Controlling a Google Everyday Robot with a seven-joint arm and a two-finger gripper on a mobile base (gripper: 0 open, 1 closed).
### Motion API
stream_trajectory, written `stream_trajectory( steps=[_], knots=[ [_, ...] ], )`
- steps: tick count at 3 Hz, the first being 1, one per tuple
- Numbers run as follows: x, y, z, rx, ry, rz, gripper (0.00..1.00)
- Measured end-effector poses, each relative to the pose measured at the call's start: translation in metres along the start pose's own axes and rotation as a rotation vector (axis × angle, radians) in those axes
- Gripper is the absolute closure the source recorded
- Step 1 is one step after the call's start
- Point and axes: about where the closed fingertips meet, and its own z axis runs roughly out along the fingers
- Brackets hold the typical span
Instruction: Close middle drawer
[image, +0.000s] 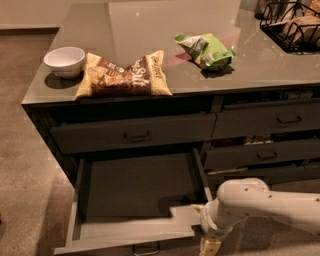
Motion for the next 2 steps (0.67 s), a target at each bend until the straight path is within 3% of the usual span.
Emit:
stream_trajectory(
  steps=[1,2],
  knots=[
    [-0.007,0.005,0.045,-0.020,0.013,-0.058,0.00],
    [-0.014,-0.002,0.078,-0.039,0.013,-0.075,0.19]
  ],
)
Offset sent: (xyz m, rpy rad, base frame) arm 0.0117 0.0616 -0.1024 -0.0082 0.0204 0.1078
